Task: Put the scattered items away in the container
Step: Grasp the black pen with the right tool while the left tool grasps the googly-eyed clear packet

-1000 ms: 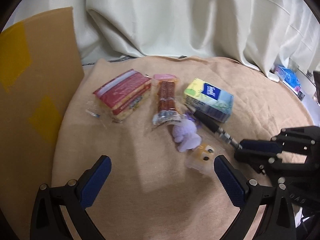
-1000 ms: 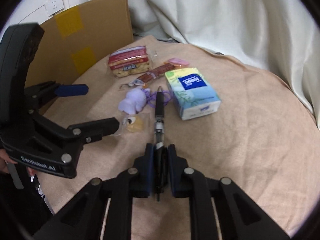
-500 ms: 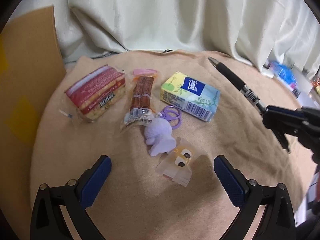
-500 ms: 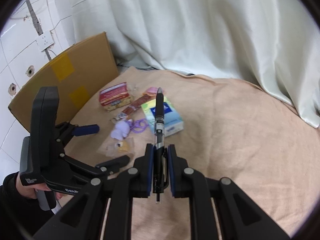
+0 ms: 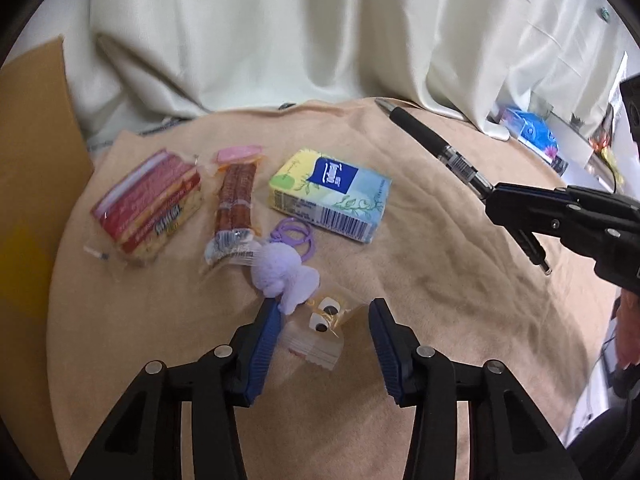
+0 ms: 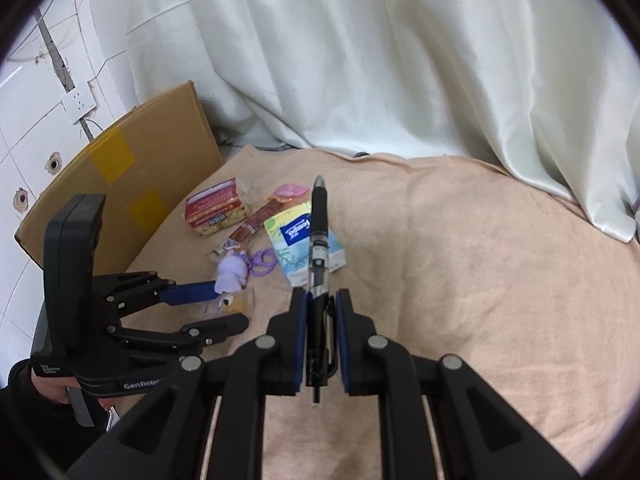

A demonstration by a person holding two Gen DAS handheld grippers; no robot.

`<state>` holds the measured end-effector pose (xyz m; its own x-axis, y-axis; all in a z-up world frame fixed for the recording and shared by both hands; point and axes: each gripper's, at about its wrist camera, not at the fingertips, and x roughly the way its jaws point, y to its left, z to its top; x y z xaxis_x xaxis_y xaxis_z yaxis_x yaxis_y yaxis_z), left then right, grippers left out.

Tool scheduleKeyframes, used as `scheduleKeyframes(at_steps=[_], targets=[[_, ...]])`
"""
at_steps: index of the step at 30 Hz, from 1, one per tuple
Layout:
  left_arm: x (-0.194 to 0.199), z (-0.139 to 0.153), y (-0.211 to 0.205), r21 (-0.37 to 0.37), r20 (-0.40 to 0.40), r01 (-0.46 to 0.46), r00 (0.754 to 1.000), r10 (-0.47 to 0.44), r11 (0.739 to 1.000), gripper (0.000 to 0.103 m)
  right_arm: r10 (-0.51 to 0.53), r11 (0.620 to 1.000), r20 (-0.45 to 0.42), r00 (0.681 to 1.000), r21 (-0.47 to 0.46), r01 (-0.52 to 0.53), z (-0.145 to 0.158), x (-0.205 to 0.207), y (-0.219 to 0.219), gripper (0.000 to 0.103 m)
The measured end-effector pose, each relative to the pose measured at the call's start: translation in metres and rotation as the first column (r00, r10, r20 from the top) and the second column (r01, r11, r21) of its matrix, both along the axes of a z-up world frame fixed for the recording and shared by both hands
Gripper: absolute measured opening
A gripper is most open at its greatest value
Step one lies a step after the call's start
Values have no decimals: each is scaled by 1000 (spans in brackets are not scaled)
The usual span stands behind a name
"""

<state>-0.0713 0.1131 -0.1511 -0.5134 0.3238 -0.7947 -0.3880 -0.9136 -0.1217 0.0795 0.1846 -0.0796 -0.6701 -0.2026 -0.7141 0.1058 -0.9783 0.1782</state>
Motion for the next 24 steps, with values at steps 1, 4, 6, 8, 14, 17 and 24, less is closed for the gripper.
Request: scheduleKeyframes(at_steps=[1, 4, 6, 8, 14, 17, 24], targets=[[0, -1, 1, -5, -3, -2, 1000, 2, 1000, 47, 0, 1000, 2, 1000, 0, 0, 0, 0, 0, 17], [1, -1, 7, -45, -12, 3, 1000, -3, 999, 45, -5, 1000, 8, 1000, 5, 4, -1, 0, 2, 17], [1, 0, 6, -52, -15, -3, 1000, 2, 999, 30, -7, 1000, 9, 1000, 5, 7, -1, 0, 3, 17], [0, 1, 2, -24, -4, -8, 1000, 8, 1000, 27, -9, 1000, 8, 1000, 3, 9, -1, 1, 4, 17], [10, 25, -4, 7, -46, 2, 999, -2, 1000, 25, -22, 1000, -17, 1000, -14, 21, 3, 3, 7, 17], [15, 40, -14, 41, -81, -21, 996, 24, 999, 25, -27, 1000, -33, 999, -12, 27, 7, 4, 7, 17], [20, 72, -35, -15, -209, -125, 971, 119, 992, 25, -36, 999, -77, 996, -30, 33, 17, 6, 3, 17]])
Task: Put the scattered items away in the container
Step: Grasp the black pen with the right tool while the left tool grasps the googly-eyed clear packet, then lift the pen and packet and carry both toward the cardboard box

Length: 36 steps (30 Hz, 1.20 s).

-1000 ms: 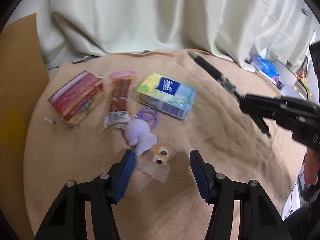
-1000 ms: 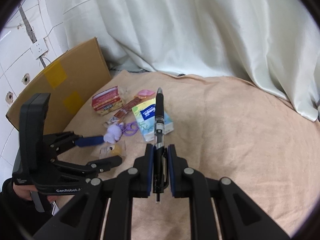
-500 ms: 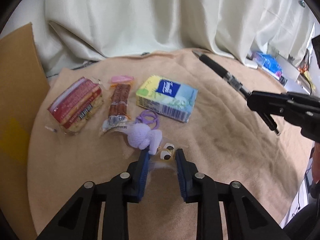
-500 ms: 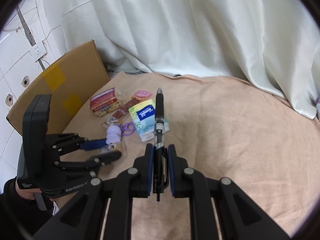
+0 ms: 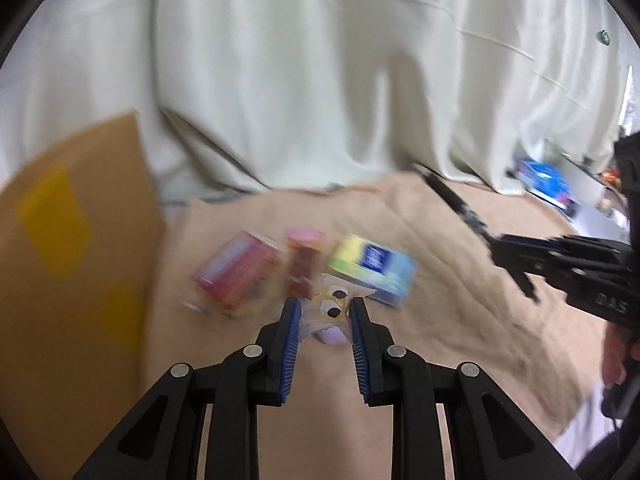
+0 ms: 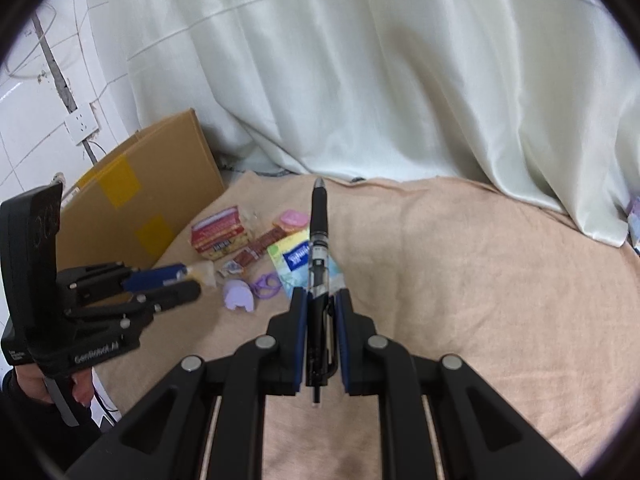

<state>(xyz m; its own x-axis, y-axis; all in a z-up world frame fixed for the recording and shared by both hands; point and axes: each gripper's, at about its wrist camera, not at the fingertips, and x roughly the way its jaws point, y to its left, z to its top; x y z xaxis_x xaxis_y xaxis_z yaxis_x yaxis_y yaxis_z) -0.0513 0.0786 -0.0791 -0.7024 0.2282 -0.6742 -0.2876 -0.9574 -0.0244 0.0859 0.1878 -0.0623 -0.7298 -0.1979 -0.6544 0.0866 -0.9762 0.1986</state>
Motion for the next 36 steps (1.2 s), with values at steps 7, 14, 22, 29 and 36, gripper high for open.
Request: scheduleKeyframes(at_steps=[7, 14, 22, 29, 36], targets=[[-6, 2, -18, -64, -33, -100, 995, 98, 993, 26, -18, 1000, -39, 999, 17, 18, 11, -2, -12, 17], [-8, -3, -28, -72, -42, -210, 977, 207, 975, 26, -113, 991, -58, 992, 72, 117, 9, -1, -23, 17], [2, 7, -31, -47, -45, -197, 980, 195, 979, 26, -155, 982, -65, 986, 96, 161, 7, -3, -36, 17], [17, 67, -45, 21, -131, -193, 972, 194, 981, 26, -156, 984, -89, 984, 72, 162, 25, 0, -46, 17], [23, 122, -90, 14, -207, -254, 945, 252, 967, 26, -161, 982, -169, 972, 71, 175, 66, -2, -61, 17]])
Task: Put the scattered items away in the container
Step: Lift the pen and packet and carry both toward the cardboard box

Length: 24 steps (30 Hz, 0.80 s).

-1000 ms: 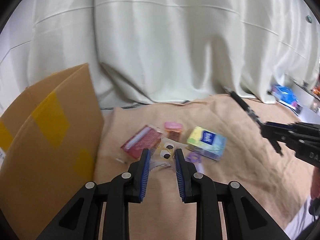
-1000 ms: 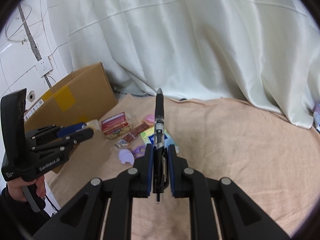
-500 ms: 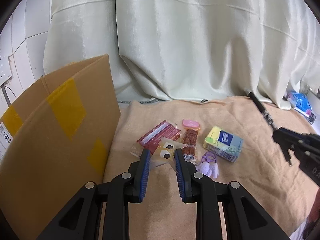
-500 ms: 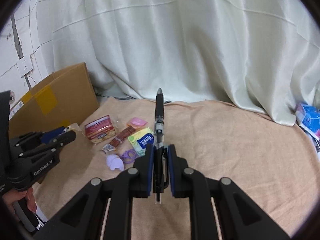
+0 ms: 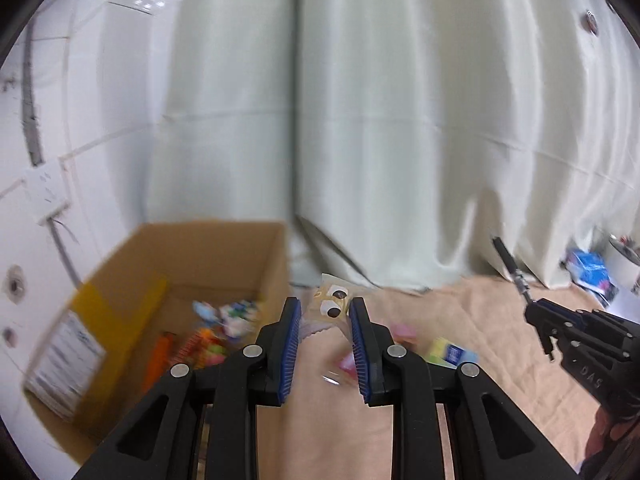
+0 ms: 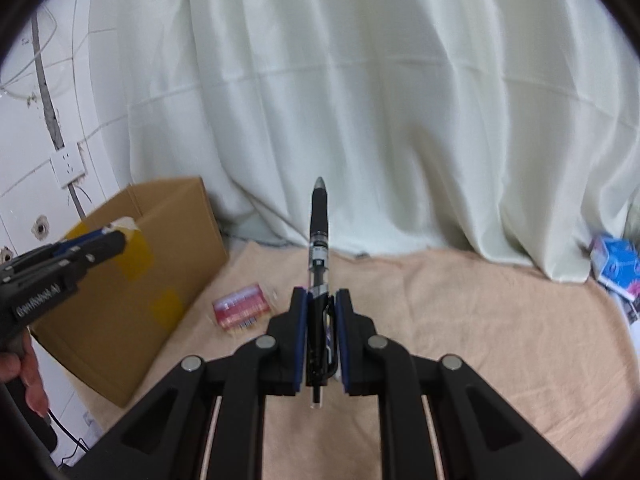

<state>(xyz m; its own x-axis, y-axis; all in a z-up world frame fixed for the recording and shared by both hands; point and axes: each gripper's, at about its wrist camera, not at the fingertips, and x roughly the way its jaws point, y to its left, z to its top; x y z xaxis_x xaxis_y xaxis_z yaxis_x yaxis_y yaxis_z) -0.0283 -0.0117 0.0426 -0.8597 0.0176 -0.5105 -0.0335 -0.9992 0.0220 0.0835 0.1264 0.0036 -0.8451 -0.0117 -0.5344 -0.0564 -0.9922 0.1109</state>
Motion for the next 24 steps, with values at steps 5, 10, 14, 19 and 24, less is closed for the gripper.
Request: scheduleKeyframes(at_steps=[5, 10, 14, 19, 24], targets=[[-1, 16, -53, -21, -40, -92, 995, 91, 996, 26, 35, 999, -35, 999, 12, -35, 25, -19, -26, 17], [2, 23, -104, -2, -55, -181, 982, 180, 984, 26, 107, 994, -78, 991, 15, -106, 49, -44, -70, 17], [4, 21, -138, 3, -50, -222, 974, 221, 975, 26, 174, 985, -105, 979, 29, -172, 64, -65, -112, 17], [2, 9, -162, 4, -31, -245, 969, 245, 969, 26, 252, 968, -114, 961, 30, -250, 80, -83, -159, 17], [-2, -5, -188, 34, 13, -266, 964, 266, 963, 26, 319, 948, -87, 944, 32, -317, 85, -97, -206, 17]])
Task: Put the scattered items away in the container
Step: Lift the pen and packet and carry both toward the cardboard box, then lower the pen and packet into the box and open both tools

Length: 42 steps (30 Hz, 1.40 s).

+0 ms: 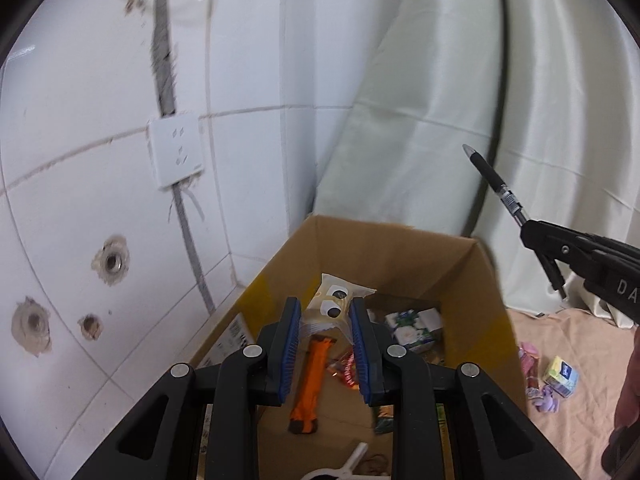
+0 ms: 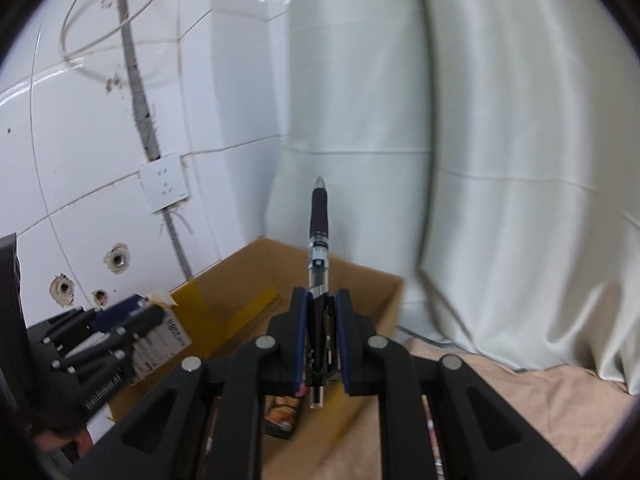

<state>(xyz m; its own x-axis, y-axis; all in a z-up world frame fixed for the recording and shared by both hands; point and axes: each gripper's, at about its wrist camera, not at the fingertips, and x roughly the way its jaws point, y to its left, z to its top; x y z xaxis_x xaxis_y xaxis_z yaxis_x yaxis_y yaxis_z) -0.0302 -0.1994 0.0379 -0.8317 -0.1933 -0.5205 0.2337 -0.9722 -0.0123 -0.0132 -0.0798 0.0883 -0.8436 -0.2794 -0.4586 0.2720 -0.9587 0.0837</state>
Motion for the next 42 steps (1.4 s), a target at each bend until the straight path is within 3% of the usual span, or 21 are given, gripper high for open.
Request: scheduleKeyframes(at_steps=[6, 17, 23, 30, 32, 34, 38, 40, 42], targets=[[-5, -14, -19, 48, 28, 10, 1000, -11, 999, 26, 31, 999, 43, 999, 30, -33, -18, -24, -29, 17], [-27, -40, -4, 25, 117, 60, 991, -62, 998, 26, 27, 998, 137, 990, 54, -34, -54, -47, -38, 17], [-29, -38, 0, 17, 115, 53, 992, -55, 998, 28, 38, 998, 180, 983, 47, -47, -64, -52, -37, 17], [-30, -39, 4, 4, 133, 67, 989, -67, 998, 28, 43, 997, 167, 985, 56, -53, -59, -49, -36, 19], [-31, -39, 2, 3, 135, 59, 989, -59, 998, 28, 33, 997, 152, 988, 58, -43, -56, -48, -34, 28], [-31, -38, 2, -1, 136, 49, 989, -48, 999, 29, 32, 998, 139, 990, 50, -40, -52, -45, -32, 51], [-33, -38, 0, 22, 150, 38, 988, -41, 999, 37, 11, 1000, 102, 995, 22, -13, -43, -37, -23, 80], [-33, -38, 0, 15, 164, 19, 986, -21, 1000, 51, 2, 1000, 87, 996, 15, -3, -39, -33, -20, 96], [-30, -34, 0, 18, 143, 16, 990, -18, 1000, 80, -20, 1000, 73, 997, 23, 18, -35, -30, -15, 103]])
